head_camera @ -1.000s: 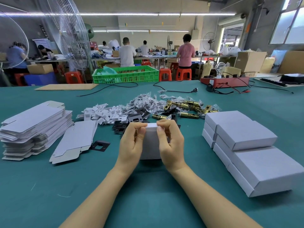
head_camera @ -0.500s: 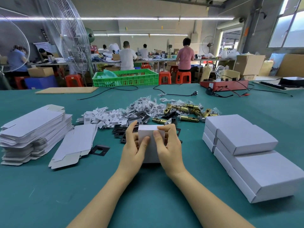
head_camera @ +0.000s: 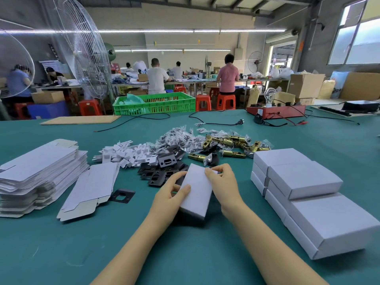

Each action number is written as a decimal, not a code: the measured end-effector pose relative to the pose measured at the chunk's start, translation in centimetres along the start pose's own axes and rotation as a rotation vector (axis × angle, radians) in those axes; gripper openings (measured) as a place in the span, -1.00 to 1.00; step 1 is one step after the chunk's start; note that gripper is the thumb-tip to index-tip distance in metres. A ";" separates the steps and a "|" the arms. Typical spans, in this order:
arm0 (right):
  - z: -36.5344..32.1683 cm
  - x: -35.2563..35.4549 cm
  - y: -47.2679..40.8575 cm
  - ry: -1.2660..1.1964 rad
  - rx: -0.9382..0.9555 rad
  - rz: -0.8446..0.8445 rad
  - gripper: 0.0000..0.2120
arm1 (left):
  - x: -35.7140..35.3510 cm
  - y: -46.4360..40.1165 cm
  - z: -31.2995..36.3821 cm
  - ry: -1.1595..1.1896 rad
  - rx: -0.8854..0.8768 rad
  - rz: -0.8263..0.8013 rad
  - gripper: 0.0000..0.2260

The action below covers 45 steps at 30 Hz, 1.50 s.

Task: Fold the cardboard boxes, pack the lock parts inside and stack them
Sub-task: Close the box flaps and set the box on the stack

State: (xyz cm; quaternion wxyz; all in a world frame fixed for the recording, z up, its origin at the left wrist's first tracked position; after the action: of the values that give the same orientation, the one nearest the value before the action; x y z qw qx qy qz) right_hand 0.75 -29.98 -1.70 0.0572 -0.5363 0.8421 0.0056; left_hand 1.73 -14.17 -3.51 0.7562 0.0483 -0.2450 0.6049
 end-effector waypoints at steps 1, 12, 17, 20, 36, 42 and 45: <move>-0.1 0.3 -0.3 0.169 0.030 -0.024 -0.84 | 0.1 -0.1 -0.1 0.007 0.022 0.008 -0.72; -1.6 -1.1 1.7 0.884 0.101 -0.658 0.04 | 0.8 -0.6 -0.9 0.134 0.291 0.091 -0.84; -4.8 -1.1 2.7 1.033 0.134 -0.563 -0.18 | 1.1 -0.6 -0.9 0.386 0.327 0.086 -0.72; -8.2 -0.2 3.7 1.045 0.163 -0.521 -0.20 | 1.0 -0.7 -0.9 0.426 0.325 0.107 -0.75; -14.4 17.1 8.6 1.272 -0.322 0.084 -0.02 | 0.0 -0.3 -0.8 0.202 0.204 0.011 -0.72; -11.6 17.1 8.6 1.165 -0.378 0.102 -0.02 | 0.0 -0.5 -1.0 0.213 0.202 0.010 -0.72; -11.4 16.9 8.4 1.142 -0.358 0.112 -0.02 | 0.0 -0.5 -1.1 0.210 0.199 0.011 -0.73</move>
State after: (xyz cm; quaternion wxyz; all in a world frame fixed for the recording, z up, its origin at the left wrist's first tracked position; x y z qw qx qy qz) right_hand -14.97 -42.43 7.45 -0.4958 -0.4108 0.7525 -0.1384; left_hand 2.56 -13.92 -4.41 0.7657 0.0584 -0.1036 0.6321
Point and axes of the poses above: each hand's wrist, its own y-axis away from the middle knuckle, its own x-axis out of the back of the hand, z = x × y, the point moved 3 cm from there along -y, towards the middle knuckle, and after that the axes turned 12 degrees about -y, right-handed, at the moved point
